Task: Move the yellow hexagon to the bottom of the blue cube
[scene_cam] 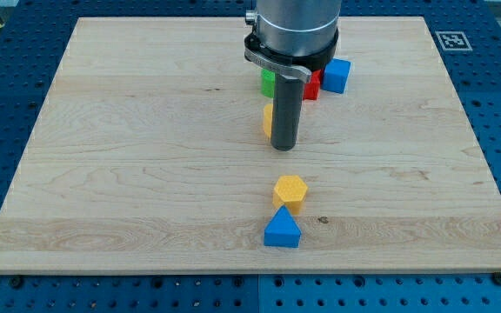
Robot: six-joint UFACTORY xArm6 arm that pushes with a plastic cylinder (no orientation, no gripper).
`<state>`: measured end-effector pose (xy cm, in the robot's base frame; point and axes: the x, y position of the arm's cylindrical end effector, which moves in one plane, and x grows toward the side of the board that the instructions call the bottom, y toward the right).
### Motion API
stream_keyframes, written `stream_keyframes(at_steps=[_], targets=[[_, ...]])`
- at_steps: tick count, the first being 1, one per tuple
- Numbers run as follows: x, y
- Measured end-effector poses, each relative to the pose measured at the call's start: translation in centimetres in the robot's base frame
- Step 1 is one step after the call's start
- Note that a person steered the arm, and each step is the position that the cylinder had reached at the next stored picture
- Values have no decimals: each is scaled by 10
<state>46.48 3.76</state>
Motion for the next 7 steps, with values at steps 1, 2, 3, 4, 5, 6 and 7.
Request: stream_keyframes(at_steps=[1,2,3,4,5,6,7], targets=[[4,-4],[26,-6],[48,-26],[77,-50],[122,-55],[154,-54],[153,-41]])
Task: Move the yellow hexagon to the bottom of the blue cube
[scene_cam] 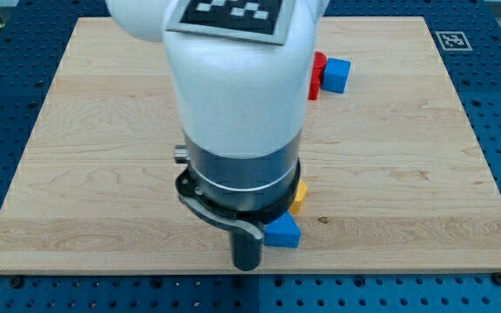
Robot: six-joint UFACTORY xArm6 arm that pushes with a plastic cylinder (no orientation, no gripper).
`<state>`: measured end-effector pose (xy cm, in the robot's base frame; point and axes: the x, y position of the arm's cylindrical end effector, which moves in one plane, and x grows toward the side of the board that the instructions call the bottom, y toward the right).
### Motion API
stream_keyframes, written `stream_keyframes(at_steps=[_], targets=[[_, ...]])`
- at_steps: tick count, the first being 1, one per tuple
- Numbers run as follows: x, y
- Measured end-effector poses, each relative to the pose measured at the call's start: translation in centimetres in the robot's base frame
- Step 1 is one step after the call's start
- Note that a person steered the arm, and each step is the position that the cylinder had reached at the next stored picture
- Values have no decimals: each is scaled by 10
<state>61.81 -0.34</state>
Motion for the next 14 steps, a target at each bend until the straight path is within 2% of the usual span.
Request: stream_keyframes(at_steps=[2,5,10,12,14], targets=[[-1,44],[-14,23],[-45,38],[-73,50],[-98,85]])
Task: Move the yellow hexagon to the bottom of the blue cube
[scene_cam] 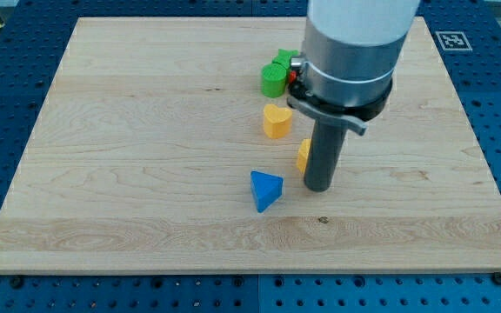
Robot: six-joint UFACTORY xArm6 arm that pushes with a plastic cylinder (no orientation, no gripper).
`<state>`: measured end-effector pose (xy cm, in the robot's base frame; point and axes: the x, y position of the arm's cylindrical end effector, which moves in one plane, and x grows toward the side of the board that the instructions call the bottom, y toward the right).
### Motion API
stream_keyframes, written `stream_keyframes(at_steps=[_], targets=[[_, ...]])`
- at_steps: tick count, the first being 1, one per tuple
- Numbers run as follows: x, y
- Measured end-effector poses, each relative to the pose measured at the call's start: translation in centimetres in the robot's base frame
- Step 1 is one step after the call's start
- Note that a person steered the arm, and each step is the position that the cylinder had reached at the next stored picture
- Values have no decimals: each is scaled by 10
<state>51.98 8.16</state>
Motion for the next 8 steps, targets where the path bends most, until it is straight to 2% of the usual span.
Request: stream_keyframes(at_steps=[1,3,6,8], targets=[[-18,9],[-15,7],[-22,-29],[-46,-11]])
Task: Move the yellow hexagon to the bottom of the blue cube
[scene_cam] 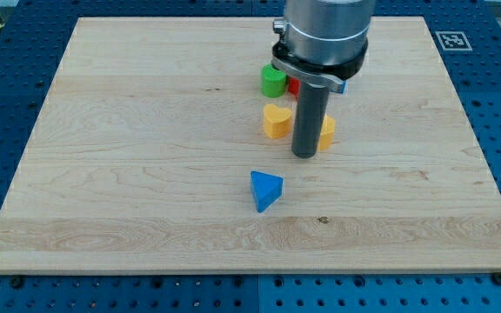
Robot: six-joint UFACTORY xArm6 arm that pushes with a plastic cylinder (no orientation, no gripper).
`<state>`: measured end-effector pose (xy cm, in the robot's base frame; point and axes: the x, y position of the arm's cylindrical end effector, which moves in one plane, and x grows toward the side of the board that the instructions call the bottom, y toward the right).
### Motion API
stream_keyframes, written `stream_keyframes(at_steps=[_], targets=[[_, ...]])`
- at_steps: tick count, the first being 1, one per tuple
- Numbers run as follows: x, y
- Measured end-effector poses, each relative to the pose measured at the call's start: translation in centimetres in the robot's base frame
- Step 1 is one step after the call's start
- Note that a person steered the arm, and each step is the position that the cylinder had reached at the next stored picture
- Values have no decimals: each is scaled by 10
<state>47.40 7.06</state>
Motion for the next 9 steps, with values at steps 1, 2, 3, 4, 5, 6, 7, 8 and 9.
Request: stream_keyframes(at_steps=[1,2,3,4,5,6,7,8,9], targets=[[0,20],[-9,31],[-24,33],[-41,36],[-50,41],[-50,48],[-50,64],[-52,67],[-53,63]])
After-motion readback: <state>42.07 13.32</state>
